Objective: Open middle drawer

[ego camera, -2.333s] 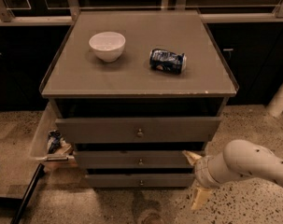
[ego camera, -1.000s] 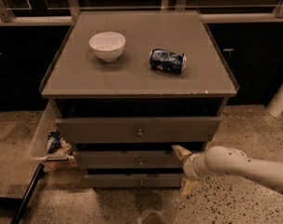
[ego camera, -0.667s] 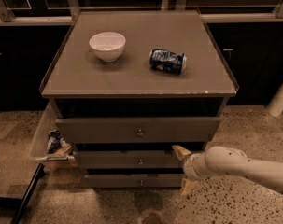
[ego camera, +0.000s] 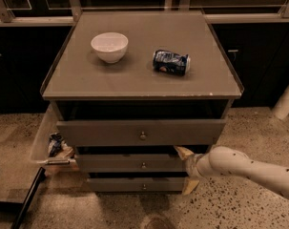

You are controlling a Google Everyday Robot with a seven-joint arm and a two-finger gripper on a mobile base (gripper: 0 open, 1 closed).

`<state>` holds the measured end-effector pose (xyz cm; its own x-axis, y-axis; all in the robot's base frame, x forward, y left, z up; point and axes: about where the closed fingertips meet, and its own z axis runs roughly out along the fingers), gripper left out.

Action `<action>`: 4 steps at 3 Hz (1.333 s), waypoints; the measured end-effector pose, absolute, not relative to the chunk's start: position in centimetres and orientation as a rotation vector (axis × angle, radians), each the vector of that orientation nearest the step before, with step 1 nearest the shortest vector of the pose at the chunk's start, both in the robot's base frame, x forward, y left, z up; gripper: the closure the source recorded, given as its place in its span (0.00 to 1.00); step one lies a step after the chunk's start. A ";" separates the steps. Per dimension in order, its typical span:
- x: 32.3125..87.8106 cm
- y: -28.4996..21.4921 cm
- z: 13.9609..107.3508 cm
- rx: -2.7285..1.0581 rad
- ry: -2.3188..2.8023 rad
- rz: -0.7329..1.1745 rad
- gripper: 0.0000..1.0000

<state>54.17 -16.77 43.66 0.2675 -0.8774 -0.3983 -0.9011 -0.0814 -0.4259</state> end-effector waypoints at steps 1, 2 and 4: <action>55.2 -17.1 42.9 -1.939 1.575 0.064 0.00; 56.1 -17.2 42.2 -1.936 1.561 0.089 0.00; 58.0 -17.5 39.6 -1.928 1.633 0.150 0.00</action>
Offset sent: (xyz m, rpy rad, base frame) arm 0.0310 -0.0093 -0.0209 0.0591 -0.0013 0.0352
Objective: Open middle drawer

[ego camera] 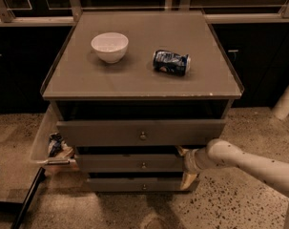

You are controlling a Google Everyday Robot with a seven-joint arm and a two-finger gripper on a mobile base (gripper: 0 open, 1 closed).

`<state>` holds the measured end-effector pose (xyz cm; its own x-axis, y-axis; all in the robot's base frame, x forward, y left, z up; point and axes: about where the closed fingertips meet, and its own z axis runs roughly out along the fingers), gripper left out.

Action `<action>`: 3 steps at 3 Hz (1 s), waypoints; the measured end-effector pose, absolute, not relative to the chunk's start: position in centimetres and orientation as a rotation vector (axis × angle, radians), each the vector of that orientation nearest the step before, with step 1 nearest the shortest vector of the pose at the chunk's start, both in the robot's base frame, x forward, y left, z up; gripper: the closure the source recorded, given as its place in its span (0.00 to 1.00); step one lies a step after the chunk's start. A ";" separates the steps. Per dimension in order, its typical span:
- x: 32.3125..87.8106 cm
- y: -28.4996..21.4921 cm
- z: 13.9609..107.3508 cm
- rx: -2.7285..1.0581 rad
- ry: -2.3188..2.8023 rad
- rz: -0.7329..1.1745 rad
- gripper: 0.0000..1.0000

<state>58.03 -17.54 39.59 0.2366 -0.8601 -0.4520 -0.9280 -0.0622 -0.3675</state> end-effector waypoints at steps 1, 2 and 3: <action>58.6 -17.7 38.5 -1.921 1.681 0.183 0.00; 59.1 -18.0 37.9 -1.897 1.726 0.227 0.00; 59.1 -18.0 37.9 -1.896 1.726 0.227 0.19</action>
Offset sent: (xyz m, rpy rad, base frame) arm 0.0183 -0.0112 -0.0214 0.0286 0.1303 -0.0818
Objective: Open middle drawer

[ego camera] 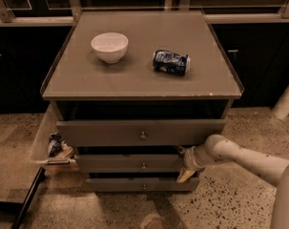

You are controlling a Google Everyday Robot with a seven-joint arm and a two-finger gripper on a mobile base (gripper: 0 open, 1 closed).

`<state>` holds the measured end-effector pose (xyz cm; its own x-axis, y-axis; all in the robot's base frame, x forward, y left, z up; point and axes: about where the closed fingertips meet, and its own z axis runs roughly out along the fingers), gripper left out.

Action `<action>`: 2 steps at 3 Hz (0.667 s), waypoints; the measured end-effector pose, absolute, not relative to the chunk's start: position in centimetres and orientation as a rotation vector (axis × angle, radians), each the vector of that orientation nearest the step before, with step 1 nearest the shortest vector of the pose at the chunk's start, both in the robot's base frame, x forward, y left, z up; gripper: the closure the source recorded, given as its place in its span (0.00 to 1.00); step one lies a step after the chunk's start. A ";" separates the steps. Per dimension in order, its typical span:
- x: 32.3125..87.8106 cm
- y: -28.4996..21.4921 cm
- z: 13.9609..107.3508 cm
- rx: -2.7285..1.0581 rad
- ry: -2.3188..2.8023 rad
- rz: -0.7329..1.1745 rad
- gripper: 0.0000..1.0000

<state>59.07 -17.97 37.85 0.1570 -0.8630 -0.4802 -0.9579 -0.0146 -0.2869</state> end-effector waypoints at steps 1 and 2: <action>59.1 -18.0 37.9 -1.896 1.726 0.227 0.42; 59.1 -18.0 38.5 -1.896 1.726 0.227 0.65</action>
Offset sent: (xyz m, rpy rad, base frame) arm -0.0201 -0.0133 0.0005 0.0014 -0.0084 -0.0659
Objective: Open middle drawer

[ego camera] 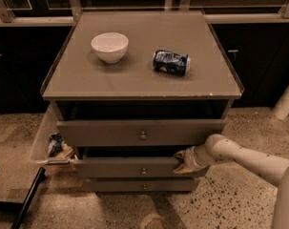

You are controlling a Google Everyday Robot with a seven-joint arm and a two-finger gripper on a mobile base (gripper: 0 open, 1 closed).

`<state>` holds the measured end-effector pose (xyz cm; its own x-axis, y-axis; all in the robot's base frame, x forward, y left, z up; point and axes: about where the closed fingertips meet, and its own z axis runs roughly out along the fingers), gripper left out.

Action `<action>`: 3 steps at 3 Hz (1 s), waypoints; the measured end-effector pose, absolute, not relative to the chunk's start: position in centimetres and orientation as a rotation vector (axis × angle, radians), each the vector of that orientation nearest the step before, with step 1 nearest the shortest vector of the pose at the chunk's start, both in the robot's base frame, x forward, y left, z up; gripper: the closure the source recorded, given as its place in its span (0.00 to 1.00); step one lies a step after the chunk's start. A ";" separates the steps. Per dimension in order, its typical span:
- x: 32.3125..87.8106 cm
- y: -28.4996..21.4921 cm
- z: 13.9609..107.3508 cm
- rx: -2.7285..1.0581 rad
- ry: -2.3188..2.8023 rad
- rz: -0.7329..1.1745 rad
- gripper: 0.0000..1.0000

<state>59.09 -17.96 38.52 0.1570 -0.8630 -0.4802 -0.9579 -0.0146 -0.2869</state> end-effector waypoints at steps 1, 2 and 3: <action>59.1 -18.0 39.0 -1.896 1.726 0.227 0.88; 59.1 -18.0 39.0 -1.896 1.726 0.227 1.00; 59.1 -17.9 39.0 -1.896 1.726 0.227 0.81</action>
Offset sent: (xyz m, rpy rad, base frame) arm 0.0000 0.0001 0.0044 0.0000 0.0000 0.0000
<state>59.09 -17.95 38.97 0.1570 -0.8630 -0.4802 -0.9579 -0.0147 -0.2869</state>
